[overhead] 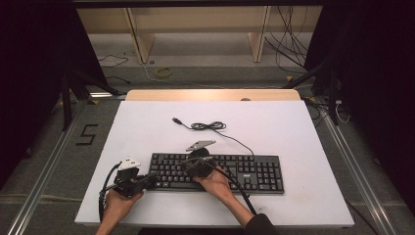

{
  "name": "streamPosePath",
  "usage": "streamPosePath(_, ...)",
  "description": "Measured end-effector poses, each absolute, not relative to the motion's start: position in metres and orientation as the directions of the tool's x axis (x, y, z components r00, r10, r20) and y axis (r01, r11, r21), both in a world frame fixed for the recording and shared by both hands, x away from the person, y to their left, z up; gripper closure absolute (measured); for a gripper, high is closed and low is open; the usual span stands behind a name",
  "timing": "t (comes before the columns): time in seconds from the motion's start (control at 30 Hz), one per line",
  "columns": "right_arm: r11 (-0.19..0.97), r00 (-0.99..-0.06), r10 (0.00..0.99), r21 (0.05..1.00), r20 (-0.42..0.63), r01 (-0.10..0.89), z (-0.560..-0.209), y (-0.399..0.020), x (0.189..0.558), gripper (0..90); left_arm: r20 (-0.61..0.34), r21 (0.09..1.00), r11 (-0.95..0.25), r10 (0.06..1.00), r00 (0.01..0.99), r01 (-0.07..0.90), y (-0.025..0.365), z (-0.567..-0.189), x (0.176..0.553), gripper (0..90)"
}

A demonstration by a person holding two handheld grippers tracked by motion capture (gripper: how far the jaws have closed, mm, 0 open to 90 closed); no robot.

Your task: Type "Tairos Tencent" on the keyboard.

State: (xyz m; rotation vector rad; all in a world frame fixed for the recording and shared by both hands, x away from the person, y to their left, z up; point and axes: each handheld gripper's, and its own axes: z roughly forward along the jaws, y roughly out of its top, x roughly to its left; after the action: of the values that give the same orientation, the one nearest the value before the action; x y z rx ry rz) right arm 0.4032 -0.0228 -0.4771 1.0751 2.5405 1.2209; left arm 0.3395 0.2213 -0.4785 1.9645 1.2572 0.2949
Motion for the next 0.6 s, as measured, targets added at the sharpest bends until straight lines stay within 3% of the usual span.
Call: streamPosePath(0.6, 0.454, -0.740, 0.658, 0.710, 0.141, 0.539, -0.4799, -0.0189, 0.4022, 90.0, -0.210, 0.693, -0.212, 0.854, 0.475, 0.689, 0.2222, -0.4816, 0.3431, 89.1)
